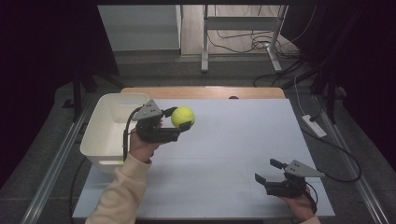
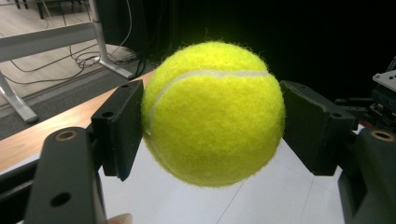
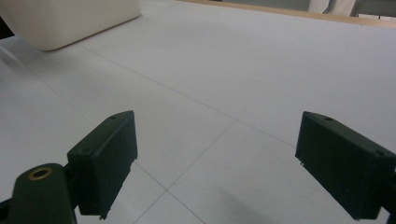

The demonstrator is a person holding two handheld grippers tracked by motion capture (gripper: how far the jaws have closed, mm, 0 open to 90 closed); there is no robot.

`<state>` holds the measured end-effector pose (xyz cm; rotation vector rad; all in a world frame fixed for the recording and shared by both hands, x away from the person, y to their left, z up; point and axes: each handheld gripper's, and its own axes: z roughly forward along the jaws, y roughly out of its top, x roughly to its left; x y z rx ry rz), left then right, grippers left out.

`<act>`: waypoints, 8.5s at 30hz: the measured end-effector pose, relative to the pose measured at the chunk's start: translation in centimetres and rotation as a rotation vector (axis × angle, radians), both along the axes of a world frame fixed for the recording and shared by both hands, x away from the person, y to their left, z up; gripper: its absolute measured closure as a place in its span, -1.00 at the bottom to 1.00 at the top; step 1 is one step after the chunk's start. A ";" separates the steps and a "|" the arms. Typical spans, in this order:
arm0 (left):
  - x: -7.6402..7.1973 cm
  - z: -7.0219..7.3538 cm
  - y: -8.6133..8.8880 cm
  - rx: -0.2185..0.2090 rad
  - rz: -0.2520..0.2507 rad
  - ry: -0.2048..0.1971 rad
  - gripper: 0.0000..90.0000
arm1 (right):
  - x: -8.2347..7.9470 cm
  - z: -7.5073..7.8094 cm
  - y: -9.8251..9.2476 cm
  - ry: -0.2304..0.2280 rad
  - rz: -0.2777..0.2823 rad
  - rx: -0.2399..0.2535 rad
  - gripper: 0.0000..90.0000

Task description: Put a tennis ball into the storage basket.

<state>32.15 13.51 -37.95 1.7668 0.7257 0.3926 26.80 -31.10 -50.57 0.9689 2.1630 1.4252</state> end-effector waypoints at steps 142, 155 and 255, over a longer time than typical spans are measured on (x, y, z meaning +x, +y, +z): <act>3.8 -1.7 12.3 0.115 0.447 0.159 -0.40 | 0.1 0.0 0.2 -0.003 0.004 -0.001 -0.72; 4.2 -2.1 12.4 0.135 0.456 0.181 -0.40 | 0.1 0.0 0.2 -0.003 0.005 -0.002 -0.72; -8.9 -6.4 3.3 0.026 -0.045 0.034 -0.69 | 0.2 0.1 0.6 -0.013 0.028 -0.005 -0.72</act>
